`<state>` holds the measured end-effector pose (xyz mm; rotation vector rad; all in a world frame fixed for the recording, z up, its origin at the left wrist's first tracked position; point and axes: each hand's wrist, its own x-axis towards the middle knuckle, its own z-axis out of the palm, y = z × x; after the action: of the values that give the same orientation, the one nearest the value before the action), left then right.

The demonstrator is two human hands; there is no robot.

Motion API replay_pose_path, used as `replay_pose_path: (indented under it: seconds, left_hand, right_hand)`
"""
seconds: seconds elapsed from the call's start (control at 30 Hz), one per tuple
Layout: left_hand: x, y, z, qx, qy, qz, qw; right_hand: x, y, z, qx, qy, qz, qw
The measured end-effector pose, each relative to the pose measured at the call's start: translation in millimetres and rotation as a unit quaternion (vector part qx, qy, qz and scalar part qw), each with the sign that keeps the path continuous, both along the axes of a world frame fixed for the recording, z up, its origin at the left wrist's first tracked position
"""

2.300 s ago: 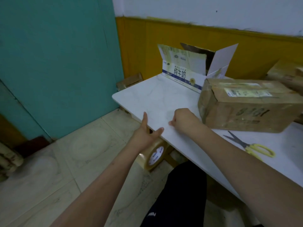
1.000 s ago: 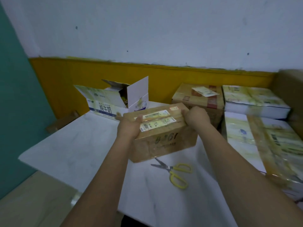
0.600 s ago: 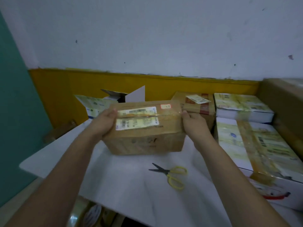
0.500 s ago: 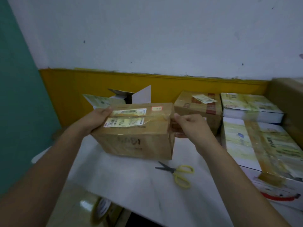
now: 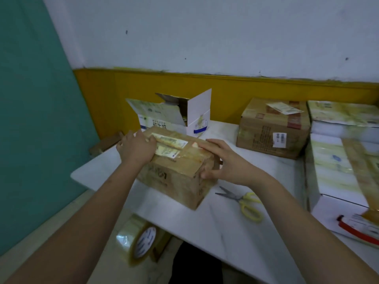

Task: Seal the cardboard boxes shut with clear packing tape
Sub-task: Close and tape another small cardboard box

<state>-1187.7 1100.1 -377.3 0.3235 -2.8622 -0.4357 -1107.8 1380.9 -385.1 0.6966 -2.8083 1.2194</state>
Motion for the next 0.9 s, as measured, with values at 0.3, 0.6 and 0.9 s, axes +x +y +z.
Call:
replay_pose_path:
  seconds: [0.3,0.6,0.9]
  left_hand:
    - [8.0,7.3,1.5,0.125,0.139,-0.069,0.98]
    - [165.0,-62.4,-95.1,0.433,0.045,0.125,0.891]
    - [143.8,-73.3,-114.7,0.561,-0.288,-0.154,0.761]
  right_hand:
    - [11.5,-7.4,-14.2,0.019,0.046,-0.092,0.995]
    - [86.2,-64.8,9.6,-0.115,0.382,-0.12,0.909]
    - [69.2,-132.8,-72.7,-0.087,0.102,-0.022,0.991]
